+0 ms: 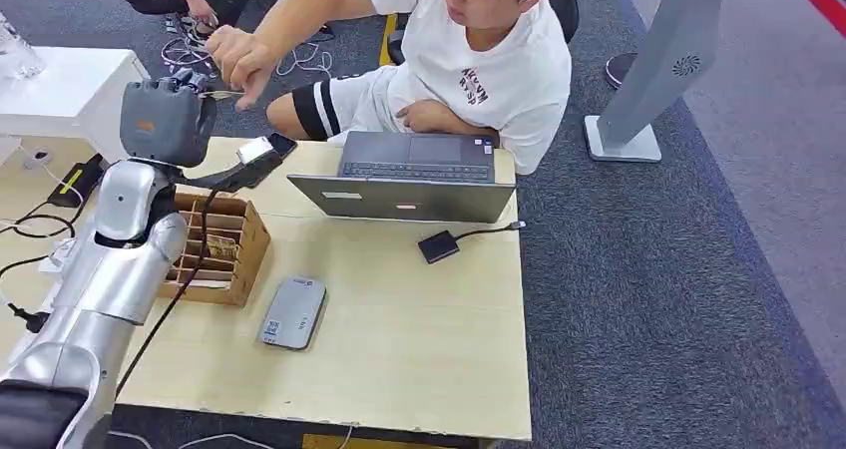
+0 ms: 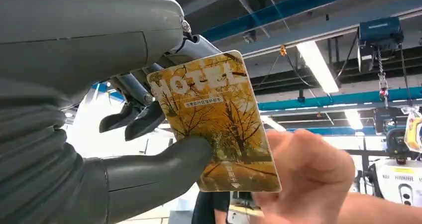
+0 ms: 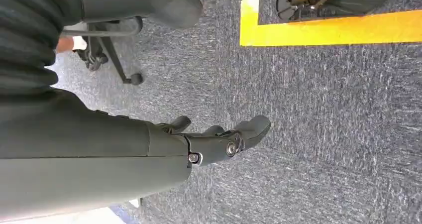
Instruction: Pass the card to the sensor for recognition and then transmit it.
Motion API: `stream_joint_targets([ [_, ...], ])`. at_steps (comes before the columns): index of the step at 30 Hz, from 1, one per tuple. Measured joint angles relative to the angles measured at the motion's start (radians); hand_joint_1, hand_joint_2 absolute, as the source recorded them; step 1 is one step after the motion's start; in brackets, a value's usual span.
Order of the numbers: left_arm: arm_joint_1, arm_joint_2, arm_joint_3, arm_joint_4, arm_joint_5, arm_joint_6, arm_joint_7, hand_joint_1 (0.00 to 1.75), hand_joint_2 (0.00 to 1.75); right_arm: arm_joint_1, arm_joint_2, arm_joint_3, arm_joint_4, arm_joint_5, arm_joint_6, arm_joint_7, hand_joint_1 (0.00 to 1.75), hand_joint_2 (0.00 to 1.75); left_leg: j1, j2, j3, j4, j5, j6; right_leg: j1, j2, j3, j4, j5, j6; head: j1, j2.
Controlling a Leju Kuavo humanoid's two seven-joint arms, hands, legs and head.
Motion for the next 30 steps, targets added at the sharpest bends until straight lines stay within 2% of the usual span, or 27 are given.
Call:
stream_joint_targets([
  [3,0.029,0.003,-0.005,-0.020,0.017,0.027,-0.019,1.75,1.75,0.001,0.002,0.000,0.000,-0.005,0.000,-0.001,0.00,1.75,0.000,0.000,0.000,0.000,0.000,0.000,0.000,0.001,0.000,0.000,0.000,0.000,0.000,0.000],
  [7,0.176,0.005,-0.015,-0.185,0.023,0.078,-0.027,1.75,1.75,0.007,0.006,0.000,0.000,-0.023,-0.008,0.000,0.00,1.75,0.000,0.001,0.000,0.000,-0.001,0.001,0.000,0.002,0.000,0.000,-0.001,0.000,0.000,0.000],
  [12,0.355,0.010,-0.023,-0.372,0.009,0.100,-0.020,1.75,1.75,0.012,0.015,-0.003,0.000,-0.039,-0.022,0.011,0.00,1.75,0.000,0.001,-0.001,0.000,-0.001,0.001,0.000,0.002,-0.001,0.000,-0.001,0.001,0.000,0.000],
  [16,0.452,0.010,-0.025,-0.461,0.023,0.101,-0.028,1.75,1.75,0.012,0.022,-0.010,0.000,-0.054,-0.032,0.010,0.00,1.75,0.000,0.001,-0.001,0.000,-0.001,0.001,0.000,0.002,-0.001,0.000,-0.001,0.001,0.000,0.000],
  [22,0.546,0.011,-0.037,-0.533,0.015,0.006,0.004,1.75,1.75,0.013,0.026,-0.019,-0.001,-0.058,-0.040,0.006,0.00,1.75,0.000,0.001,-0.001,0.000,-0.001,0.001,0.000,0.001,-0.001,0.000,-0.001,0.000,0.000,0.000],
  [28,0.563,0.011,-0.062,-0.535,0.018,-0.157,0.048,1.75,1.75,0.014,0.029,-0.031,-0.006,-0.066,-0.041,0.002,0.00,1.75,0.000,0.000,-0.001,0.000,-0.001,0.001,0.000,0.001,-0.001,0.000,-0.001,0.000,0.000,0.000],
  [30,0.564,0.011,-0.072,-0.530,0.018,-0.190,0.055,1.75,1.75,0.014,0.030,-0.034,-0.008,-0.066,-0.041,0.003,0.00,1.75,0.000,0.000,-0.001,0.000,-0.001,0.001,0.000,0.001,-0.001,0.000,-0.001,0.000,0.000,0.000],
])
